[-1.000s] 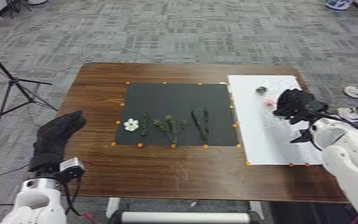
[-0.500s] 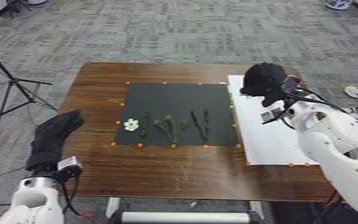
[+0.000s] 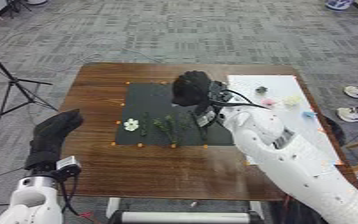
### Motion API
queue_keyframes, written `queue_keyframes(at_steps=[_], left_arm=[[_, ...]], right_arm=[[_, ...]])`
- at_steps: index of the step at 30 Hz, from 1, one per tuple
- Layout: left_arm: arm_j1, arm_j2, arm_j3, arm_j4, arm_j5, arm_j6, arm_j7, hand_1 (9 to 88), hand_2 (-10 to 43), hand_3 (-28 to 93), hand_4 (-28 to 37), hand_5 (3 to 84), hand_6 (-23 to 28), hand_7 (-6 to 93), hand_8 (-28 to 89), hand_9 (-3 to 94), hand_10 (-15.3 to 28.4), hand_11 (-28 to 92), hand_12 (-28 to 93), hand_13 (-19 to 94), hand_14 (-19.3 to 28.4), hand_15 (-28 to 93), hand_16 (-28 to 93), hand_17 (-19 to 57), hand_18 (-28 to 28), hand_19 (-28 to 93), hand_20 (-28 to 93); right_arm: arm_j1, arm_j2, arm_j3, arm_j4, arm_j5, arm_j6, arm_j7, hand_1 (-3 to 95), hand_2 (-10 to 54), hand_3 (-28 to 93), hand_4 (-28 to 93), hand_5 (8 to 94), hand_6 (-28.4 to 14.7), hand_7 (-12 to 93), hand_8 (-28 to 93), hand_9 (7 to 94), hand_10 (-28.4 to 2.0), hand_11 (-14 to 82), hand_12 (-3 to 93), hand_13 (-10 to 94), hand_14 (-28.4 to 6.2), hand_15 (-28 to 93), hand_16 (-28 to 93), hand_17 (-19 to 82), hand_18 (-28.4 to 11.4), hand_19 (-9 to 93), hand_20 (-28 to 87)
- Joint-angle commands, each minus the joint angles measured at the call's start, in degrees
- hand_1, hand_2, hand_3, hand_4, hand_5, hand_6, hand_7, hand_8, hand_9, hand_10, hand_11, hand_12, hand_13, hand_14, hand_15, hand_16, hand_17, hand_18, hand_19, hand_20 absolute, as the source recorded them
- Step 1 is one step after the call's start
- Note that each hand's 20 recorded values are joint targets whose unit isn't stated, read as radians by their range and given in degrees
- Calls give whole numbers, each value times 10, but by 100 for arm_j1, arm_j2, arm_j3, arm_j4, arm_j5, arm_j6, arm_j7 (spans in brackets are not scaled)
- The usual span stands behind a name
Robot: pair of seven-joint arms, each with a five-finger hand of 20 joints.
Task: Arrange flowers
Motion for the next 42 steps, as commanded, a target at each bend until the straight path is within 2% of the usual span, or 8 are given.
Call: queue_keyframes(at_steps=[1, 5, 10, 14, 23, 32, 37, 42], left_arm=[[-126, 13, 75, 40, -28, -49, -8, 261, 9, 728, -212, 515, 24, 202, -78, 512, 130, 217, 140, 416, 162, 196, -2, 75, 114, 97, 185], [-252, 44, 121, 74, -17, -29, -61, 261, 10, 727, -212, 515, 24, 203, -78, 512, 131, 217, 141, 416, 162, 196, -1, 75, 114, 97, 185], [-259, 48, 153, 67, -37, -44, 35, 261, 10, 727, -211, 515, 24, 203, -78, 512, 131, 217, 141, 416, 163, 196, -2, 75, 114, 96, 185], [-268, 65, 191, 61, -40, -61, 65, 261, 10, 727, -211, 515, 24, 203, -79, 512, 131, 217, 140, 416, 163, 196, -2, 75, 114, 96, 185], [-353, 69, 259, 84, -59, -84, 115, 260, 10, 727, -211, 516, 25, 203, -78, 512, 131, 217, 140, 416, 163, 196, -2, 75, 114, 95, 185], [-414, 59, 329, 130, -70, -134, 123, 260, 10, 728, -211, 516, 25, 201, -78, 512, 130, 217, 141, 415, 163, 196, -1, 75, 113, 95, 185], [-444, 40, 364, 141, -56, -140, 104, 260, 10, 728, -211, 516, 25, 201, -78, 512, 130, 217, 140, 415, 163, 196, -2, 75, 114, 95, 185], [-500, 39, 393, 162, -56, -135, 104, 261, 10, 727, -211, 516, 25, 201, -78, 512, 130, 217, 140, 415, 162, 196, -1, 75, 114, 95, 185]], right_arm=[[470, -1124, -56, 646, -456, -252, -117, 558, -93, 646, -235, 778, 11, 305, 24, 928, -81, 187, 232, 888, -31, 602, 396, 491, -216, 932, 552], [605, -1568, 20, 1151, -959, -601, -324, 556, -94, 644, -235, 776, 16, 308, 14, 931, -78, 164, 220, 890, -32, 610, 391, 492, -216, 932, 558], [749, -1952, 148, 1629, -1618, -1147, -640, 552, -92, 643, -240, 775, 20, 309, 11, 930, -76, 157, 213, 889, -33, 616, 391, 493, -215, 932, 563], [757, -2224, 355, 1915, -2045, -1348, -748, 553, -90, 641, -242, 773, 23, 313, 11, 930, -77, 154, 211, 889, -33, 620, 390, 493, -215, 932, 567], [747, -2788, 783, 2516, -2678, -1425, -819, 551, -86, 638, -245, 767, 26, 319, 2, 925, -76, 151, 208, 887, -34, 634, 389, 497, -213, 932, 575], [568, -3208, 997, 2863, -2640, -1090, -592, 560, -76, 614, -232, 766, 27, 318, -8, 922, -74, 139, 194, 889, -33, 648, 382, 502, -213, 932, 588], [425, -3396, 1016, 2950, -2414, -702, -327, 560, -76, 612, -230, 764, 31, 318, -12, 921, -72, 132, 187, 892, -32, 651, 379, 506, -214, 932, 593], [325, -3390, 842, 3029, -2145, 26, -87, 560, -77, 612, -230, 768, 30, 317, -14, 923, -71, 130, 187, 895, -31, 656, 377, 510, -213, 932, 599]])
